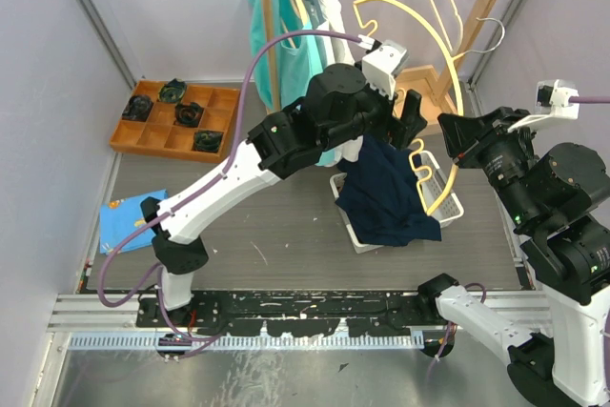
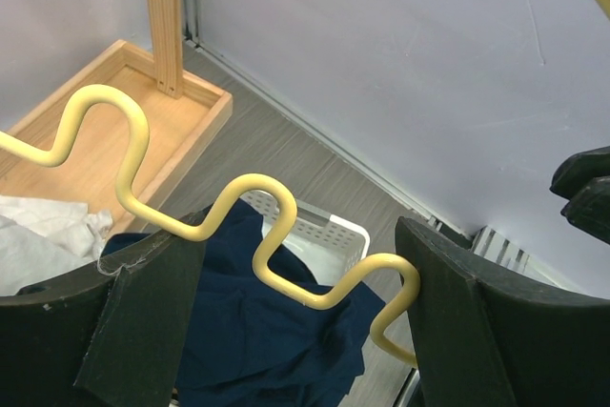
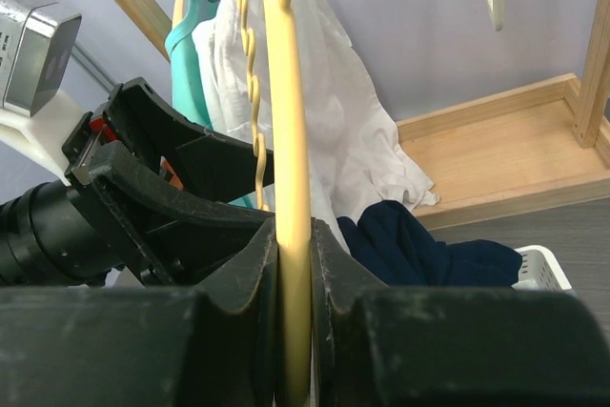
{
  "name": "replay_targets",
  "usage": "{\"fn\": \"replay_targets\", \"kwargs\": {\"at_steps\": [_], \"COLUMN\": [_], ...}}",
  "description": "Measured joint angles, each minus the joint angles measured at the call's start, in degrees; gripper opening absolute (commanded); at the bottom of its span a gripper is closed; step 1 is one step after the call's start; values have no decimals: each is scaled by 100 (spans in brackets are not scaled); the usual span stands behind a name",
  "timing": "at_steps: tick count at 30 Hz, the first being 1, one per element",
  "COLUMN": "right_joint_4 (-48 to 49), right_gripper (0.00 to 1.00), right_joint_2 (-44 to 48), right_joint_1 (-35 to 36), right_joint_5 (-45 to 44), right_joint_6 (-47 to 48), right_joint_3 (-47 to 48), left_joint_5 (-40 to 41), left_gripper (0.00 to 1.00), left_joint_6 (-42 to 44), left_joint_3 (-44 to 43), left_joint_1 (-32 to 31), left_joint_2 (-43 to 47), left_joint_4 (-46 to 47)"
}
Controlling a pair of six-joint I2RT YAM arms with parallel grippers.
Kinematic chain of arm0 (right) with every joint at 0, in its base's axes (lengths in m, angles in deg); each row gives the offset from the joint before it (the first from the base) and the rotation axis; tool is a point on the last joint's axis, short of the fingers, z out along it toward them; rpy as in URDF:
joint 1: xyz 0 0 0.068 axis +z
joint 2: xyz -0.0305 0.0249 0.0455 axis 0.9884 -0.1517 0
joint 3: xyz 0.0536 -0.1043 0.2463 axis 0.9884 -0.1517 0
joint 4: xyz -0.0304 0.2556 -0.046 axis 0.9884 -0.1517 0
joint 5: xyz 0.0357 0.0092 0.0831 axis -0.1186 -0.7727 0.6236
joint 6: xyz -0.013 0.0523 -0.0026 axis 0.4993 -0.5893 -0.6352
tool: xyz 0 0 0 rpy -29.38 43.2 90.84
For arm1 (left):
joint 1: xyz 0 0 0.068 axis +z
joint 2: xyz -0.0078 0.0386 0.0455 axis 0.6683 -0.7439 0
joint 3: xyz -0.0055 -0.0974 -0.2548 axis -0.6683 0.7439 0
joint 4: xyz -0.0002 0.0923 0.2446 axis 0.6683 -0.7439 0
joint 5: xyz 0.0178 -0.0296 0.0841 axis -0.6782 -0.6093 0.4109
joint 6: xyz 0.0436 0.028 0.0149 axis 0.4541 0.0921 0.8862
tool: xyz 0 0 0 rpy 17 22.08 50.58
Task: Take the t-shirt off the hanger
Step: Place the hanger on the clothesline.
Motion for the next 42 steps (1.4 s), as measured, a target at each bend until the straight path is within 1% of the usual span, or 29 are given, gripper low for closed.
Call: {"fn": "replay_targets", "kwargs": {"at_steps": [13, 27, 36, 42], "right_joint_4": [107, 177, 260, 249], "right_gripper": [1, 1, 1, 1], "right_joint_2": [0, -2, -2, -15], "right_joint_1": [-24, -24, -24, -17], "right_joint_5": [22, 236, 247, 68], "right_joint_6": [-59, -105, -166, -109], "right_joint_3": [-11, -66, -74, -63], "left_joint_5": [-131, -267, -326, -326], "left_gripper": [86, 86, 86, 86], "left_joint_6": [-83, -146, -177, -212], "left_joint_3": [-345, -597, -647, -658], "left_joint_1": [66, 105, 146, 173], "left_joint_2": [-273, -645, -651, -647], "left_joint_4": [17, 85, 83, 74]}}
